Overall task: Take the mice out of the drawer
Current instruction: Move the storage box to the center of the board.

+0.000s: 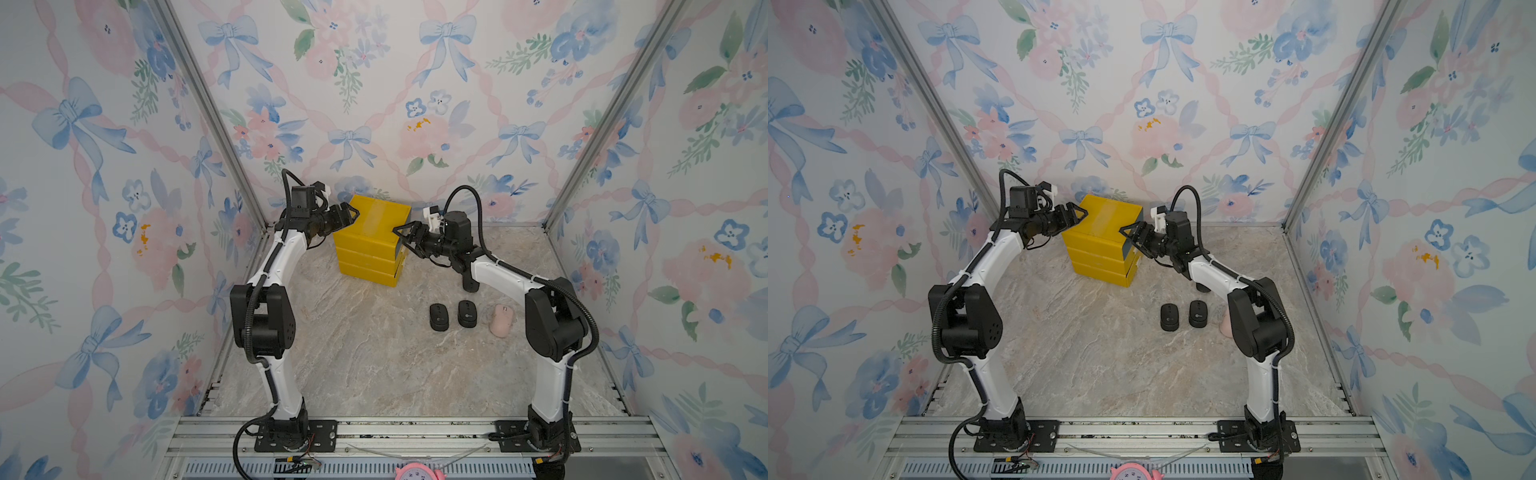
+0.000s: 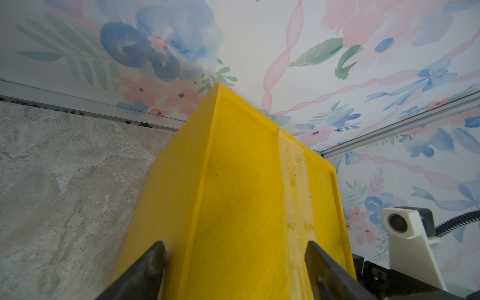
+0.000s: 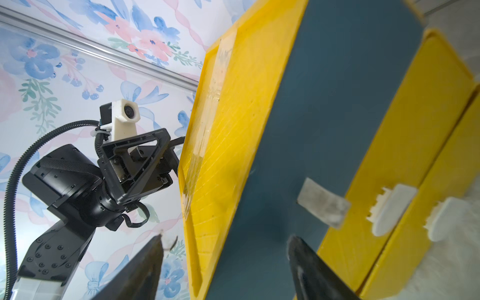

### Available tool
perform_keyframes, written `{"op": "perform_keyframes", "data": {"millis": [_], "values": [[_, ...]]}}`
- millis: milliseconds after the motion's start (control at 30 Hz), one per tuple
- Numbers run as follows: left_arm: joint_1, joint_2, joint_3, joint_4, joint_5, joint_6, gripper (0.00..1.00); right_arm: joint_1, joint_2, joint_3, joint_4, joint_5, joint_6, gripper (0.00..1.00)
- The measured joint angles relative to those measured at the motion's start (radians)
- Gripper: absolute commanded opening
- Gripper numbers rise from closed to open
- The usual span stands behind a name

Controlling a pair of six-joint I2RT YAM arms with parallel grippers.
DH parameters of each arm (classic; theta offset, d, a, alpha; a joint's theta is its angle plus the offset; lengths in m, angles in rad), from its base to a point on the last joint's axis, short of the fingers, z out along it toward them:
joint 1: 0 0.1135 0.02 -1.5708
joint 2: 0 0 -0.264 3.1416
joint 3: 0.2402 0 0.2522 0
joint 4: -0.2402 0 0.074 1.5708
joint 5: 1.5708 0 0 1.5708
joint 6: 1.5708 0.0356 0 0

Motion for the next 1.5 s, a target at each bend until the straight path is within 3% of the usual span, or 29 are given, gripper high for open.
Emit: {"op": "perform_keyframes", "data": {"millis": [333, 633, 867, 1000, 1133, 1267, 1500], "values": [[0.020, -0.158, -0.232, 0.023, -0.049, 0.000, 0.84, 0.080, -0.058, -0.051, -0.041, 0.098, 0.011, 0.77], [0.063, -0.423, -0.486, 0.003, -0.135, 0.004, 0.86, 0.271, -0.206, -0.235, -0.047, 0.237, 0.019, 0.78], [0.104, -0.481, -0.507, -0.071, -0.128, 0.007, 0.93, 0.409, -0.360, -0.437, 0.015, 0.254, 0.052, 0.81], [0.103, -0.505, -0.463, -0.110, -0.146, 0.007, 0.93, 0.312, -0.478, -0.564, 0.020, 0.247, 0.061, 0.81], [0.082, -0.572, -0.416, -0.118, -0.196, 0.002, 0.90, 0.177, -0.499, -0.646, 0.034, 0.238, 0.064, 0.76], [-0.013, -0.650, -0.388, -0.114, -0.242, -0.016, 0.86, 0.098, -0.397, -0.690, 0.077, 0.203, 0.079, 0.72], [-0.182, -0.633, -0.398, -0.119, -0.284, -0.068, 0.81, 0.106, -0.143, -0.597, 0.104, 0.141, 0.078, 0.66]]}}
